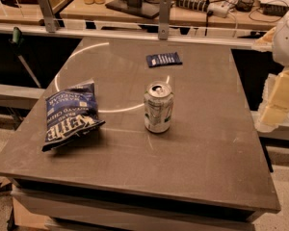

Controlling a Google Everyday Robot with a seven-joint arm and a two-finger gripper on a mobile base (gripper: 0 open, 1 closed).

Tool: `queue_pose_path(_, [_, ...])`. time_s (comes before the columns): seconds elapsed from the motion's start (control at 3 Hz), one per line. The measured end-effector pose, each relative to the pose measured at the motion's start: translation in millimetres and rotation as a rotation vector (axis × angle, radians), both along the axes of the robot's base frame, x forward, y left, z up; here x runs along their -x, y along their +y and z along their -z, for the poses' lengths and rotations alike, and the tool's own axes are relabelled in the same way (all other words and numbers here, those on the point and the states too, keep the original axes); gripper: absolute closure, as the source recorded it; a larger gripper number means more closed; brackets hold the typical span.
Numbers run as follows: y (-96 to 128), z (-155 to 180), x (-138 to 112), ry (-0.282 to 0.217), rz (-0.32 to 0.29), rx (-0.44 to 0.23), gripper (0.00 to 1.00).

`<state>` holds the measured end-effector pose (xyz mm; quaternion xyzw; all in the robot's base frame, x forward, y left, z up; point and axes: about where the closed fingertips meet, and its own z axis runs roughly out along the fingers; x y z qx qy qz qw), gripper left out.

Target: Knock 7up can over

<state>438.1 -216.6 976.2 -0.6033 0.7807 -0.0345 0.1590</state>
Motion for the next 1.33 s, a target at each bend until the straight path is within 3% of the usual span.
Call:
queue_pose_path(0.33, [0,0,0,0.0,0.0,0.0,0.0])
queue_pose_path(0.67, [3,2,-3,0.015,0.003,-0.081,0.0])
queue_pose_path(1.0, [0,28,-13,0.052,-0.003,-0.256,0.0])
queue_pose_path(1.33, [11,46,-11,0.069,-0.004,-0.467,0.0])
